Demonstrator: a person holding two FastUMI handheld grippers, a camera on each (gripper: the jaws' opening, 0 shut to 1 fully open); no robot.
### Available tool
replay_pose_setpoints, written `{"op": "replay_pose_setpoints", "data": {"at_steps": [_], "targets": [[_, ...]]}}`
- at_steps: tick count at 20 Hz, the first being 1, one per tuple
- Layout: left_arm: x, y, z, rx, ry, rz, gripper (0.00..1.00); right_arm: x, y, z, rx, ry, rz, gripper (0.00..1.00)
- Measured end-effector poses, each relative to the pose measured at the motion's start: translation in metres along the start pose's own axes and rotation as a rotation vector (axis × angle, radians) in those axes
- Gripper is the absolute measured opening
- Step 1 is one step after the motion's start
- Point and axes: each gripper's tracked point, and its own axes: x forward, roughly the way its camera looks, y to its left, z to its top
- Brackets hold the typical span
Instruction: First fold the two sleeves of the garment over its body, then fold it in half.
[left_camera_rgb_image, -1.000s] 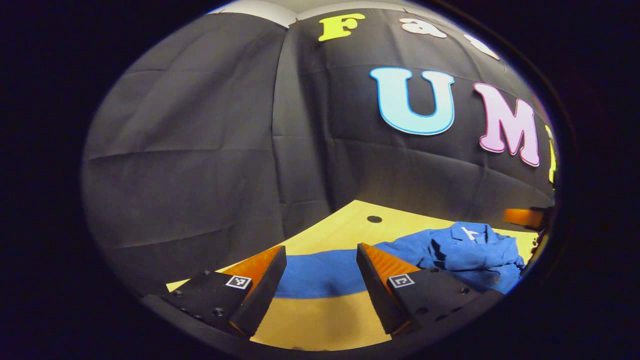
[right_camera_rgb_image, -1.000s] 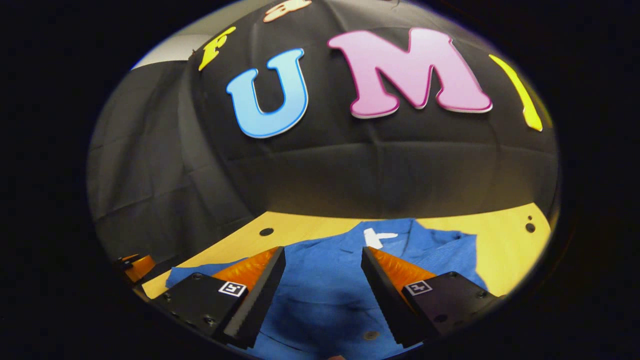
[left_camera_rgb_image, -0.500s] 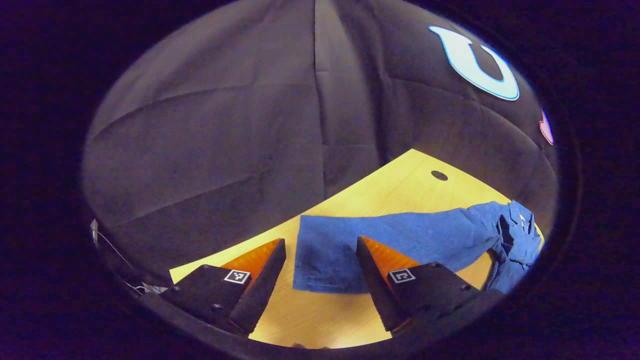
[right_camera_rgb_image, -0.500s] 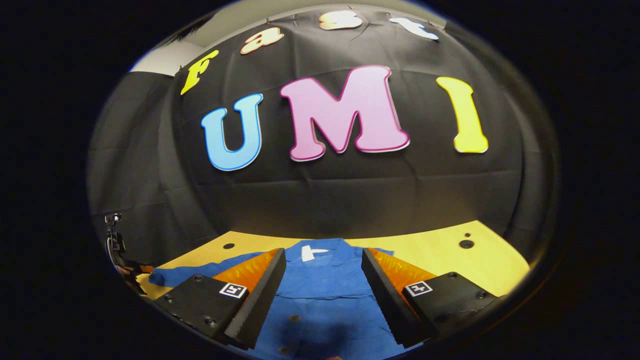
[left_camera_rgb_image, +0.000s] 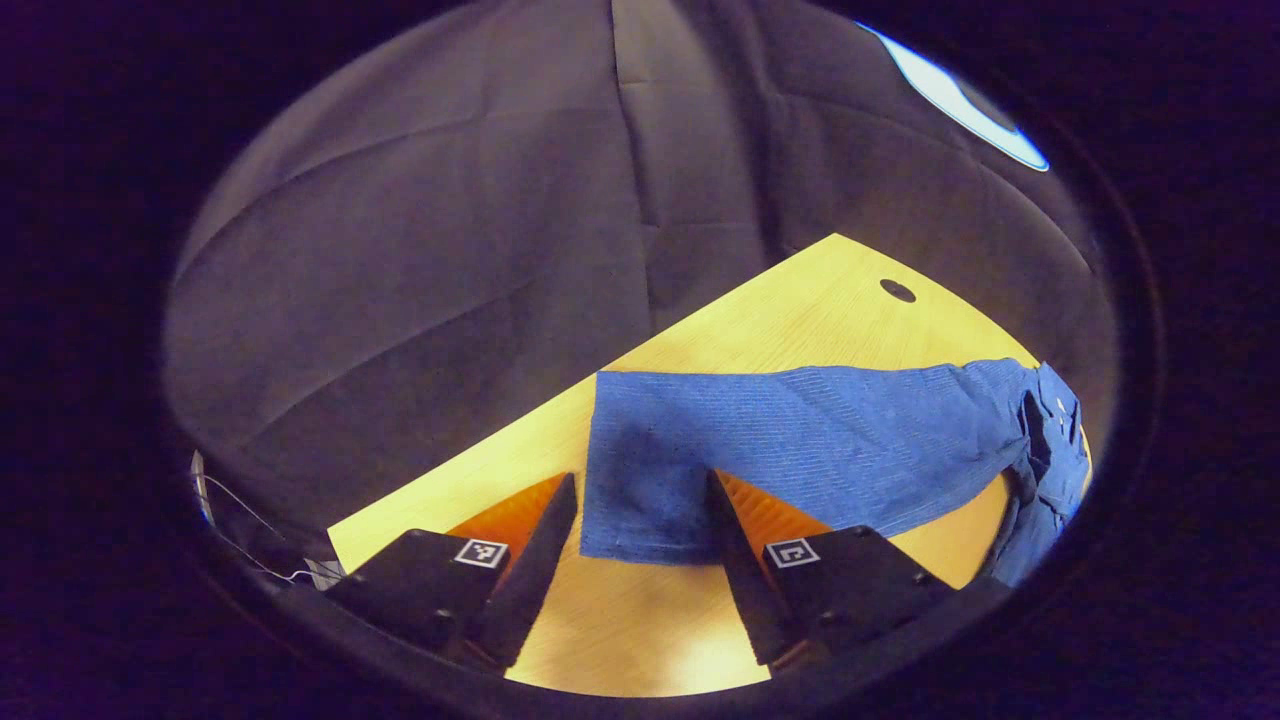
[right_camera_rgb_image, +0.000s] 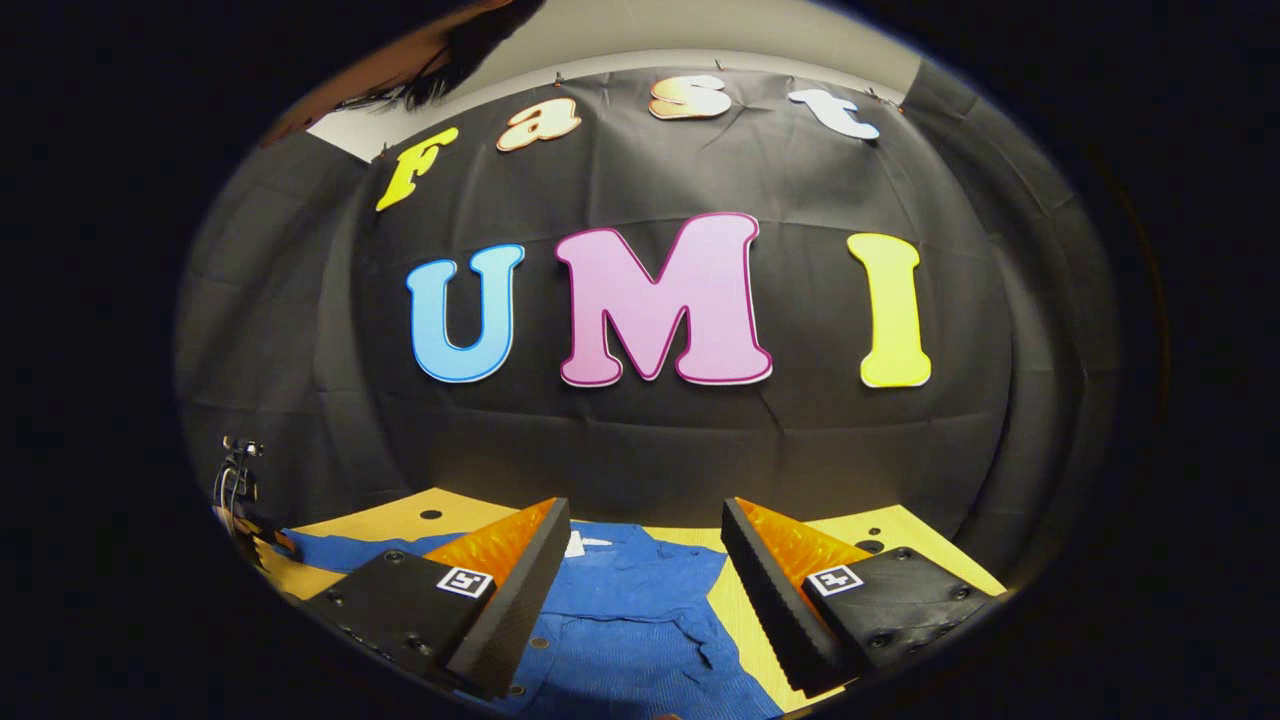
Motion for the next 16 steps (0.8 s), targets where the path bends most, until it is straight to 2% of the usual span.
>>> {"op": "replay_pose_setpoints", "data": {"at_steps": [3, 4, 6, 7, 8, 9, 11, 14, 16], "targets": [[0.007, -0.021, 0.001, 0.023, -0.011, -0.053, 0.58, 0.0, -0.013, -0.009, 0.013, 0.021, -0.023, 0.98], [0.003, -0.029, 0.003, 0.021, -0.017, -0.069, 0.25, -0.001, -0.016, -0.012, 0.015, 0.031, -0.027, 0.98], [0.008, -0.029, 0.004, 0.022, -0.039, -0.086, 0.22, 0.001, -0.02, -0.019, 0.005, 0.051, -0.031, 0.98], [0.007, -0.033, 0.006, -0.008, -0.048, -0.085, 0.13, 0.003, -0.023, -0.022, -0.004, 0.056, -0.038, 0.98], [0.005, -0.039, 0.007, -0.017, -0.057, -0.123, 0.03, 0.002, -0.027, -0.023, -0.011, 0.061, -0.042, 0.98], [0.0, -0.039, 0.007, -0.035, -0.063, -0.149, 0.03, 0.002, -0.029, -0.024, -0.016, 0.064, -0.048, 0.98], [-0.001, -0.04, 0.011, -0.057, -0.072, -0.15, 0.0, 0.004, -0.033, -0.027, -0.022, 0.073, -0.053, 0.98], [-0.004, -0.052, 0.014, -0.038, -0.081, -0.149, 0.0, 0.005, -0.04, -0.033, -0.034, 0.09, -0.063, 0.98], [-0.017, -0.074, 0.026, -0.015, -0.12, -0.184, 0.0, 0.004, -0.047, -0.035, -0.043, 0.098, -0.078, 0.98]]}}
